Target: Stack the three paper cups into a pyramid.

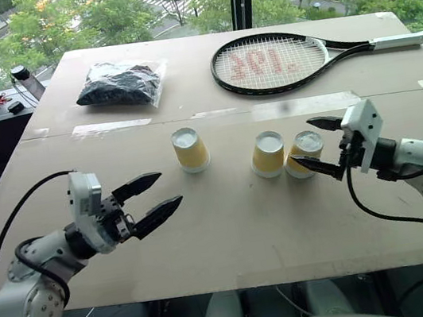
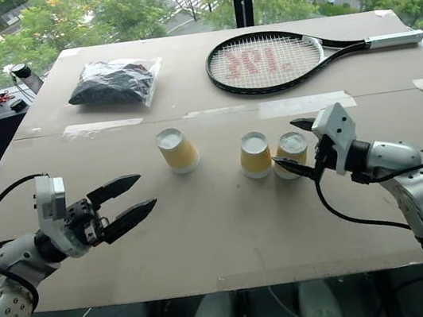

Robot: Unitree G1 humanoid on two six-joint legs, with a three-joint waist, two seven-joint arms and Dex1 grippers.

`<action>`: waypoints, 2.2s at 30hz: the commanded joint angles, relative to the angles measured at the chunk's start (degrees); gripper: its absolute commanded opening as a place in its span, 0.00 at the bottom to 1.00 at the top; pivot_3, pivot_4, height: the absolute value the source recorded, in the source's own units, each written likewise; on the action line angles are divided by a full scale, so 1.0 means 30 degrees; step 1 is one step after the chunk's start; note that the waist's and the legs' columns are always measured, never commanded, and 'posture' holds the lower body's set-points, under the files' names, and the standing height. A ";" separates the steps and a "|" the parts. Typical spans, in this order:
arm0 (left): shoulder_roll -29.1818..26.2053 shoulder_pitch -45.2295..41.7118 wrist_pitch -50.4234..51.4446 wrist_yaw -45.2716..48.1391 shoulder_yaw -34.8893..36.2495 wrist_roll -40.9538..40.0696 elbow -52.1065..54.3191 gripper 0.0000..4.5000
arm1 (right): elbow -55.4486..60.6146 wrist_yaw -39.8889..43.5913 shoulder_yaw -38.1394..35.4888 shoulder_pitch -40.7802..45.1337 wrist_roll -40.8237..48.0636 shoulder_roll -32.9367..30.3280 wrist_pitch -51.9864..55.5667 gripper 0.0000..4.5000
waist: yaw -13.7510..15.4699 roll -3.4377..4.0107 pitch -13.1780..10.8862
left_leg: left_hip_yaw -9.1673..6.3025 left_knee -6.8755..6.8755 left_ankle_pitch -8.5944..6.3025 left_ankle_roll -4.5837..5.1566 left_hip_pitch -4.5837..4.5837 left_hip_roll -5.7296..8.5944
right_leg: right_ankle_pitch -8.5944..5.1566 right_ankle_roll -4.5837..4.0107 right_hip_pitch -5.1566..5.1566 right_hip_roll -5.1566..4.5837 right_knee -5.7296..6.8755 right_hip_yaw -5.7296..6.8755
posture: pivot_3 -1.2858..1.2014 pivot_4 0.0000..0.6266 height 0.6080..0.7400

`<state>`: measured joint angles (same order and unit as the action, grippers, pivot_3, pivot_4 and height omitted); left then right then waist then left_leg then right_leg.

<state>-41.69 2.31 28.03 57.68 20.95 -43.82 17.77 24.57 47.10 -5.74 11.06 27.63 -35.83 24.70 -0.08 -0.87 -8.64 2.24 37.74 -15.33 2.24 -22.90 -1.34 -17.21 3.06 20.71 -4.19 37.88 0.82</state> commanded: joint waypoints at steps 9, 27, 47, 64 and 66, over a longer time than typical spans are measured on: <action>0.0304 -0.7135 -0.1504 -0.0326 -0.4174 0.4459 -0.6181 1.00 | 0.5051 0.1840 -0.4202 -0.3399 0.5079 -0.1707 -0.0210 0.99 | 0.0045 -0.0035 -0.0024 | -0.0007 0.0000 0.0001 0.0000 -0.0002 0.0001 | 0.0001 0.0001 0.0002 0.0025 0.0009 0.0010 | 0.52 0.24 1.00; 0.1962 -1.1820 -0.2532 -0.0257 -0.5977 0.7242 -1.0938 1.00 | 0.8215 0.1030 -0.6713 -0.8558 0.6574 -0.2067 -0.0987 0.99 | 0.0241 -0.0083 -0.0049 | 0.0002 0.0024 0.0005 -0.0006 -0.0013 0.0001 | 0.0002 0.0009 0.0005 0.0046 0.0017 0.0005 | 0.52 0.24 1.00; 0.3980 -1.3105 -0.3109 -0.1070 -0.6642 0.8434 -1.2551 0.59 | 0.8655 -0.0085 -0.6525 -0.8967 0.6364 -0.2211 -0.1143 1.00 | 0.0271 -0.0095 -0.0055 | -0.0016 0.0086 0.0009 -0.0014 -0.0029 0.0005 | 0.0003 0.0014 -0.0007 0.0052 0.0031 0.0041 | 0.52 0.24 1.00; 0.6126 -2.0408 0.1362 0.3672 -0.8087 0.5489 -1.1604 0.59 | 0.8240 -0.1230 -0.8452 -1.0880 0.6485 -0.1272 -0.1580 1.00 | 0.0339 -0.0098 -0.0059 | -0.0283 0.0257 0.0055 -0.0085 -0.0291 0.0092 | -0.0010 0.0068 0.0032 0.0051 0.0019 0.0254 | 0.52 0.24 1.00; 0.7053 -2.1144 0.1533 0.3868 -0.8720 0.5623 -1.2069 0.59 | 0.7935 -0.1185 -0.9209 -1.1204 0.6556 -0.1192 -0.1687 1.00 | 0.0245 -0.0095 -0.0061 | -0.0286 0.0249 0.0056 -0.0087 -0.0282 0.0092 | -0.0012 0.0069 0.0030 0.0055 0.0023 0.0249 | 0.52 0.24 1.00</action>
<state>-21.31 -59.20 32.36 68.42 -4.50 -26.48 -18.84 48.15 43.62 -30.53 -22.45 46.23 -39.55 20.92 0.65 -1.16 -8.82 1.37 38.48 -15.16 1.98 -23.74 -1.08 -17.24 3.27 20.80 -4.00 37.96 1.56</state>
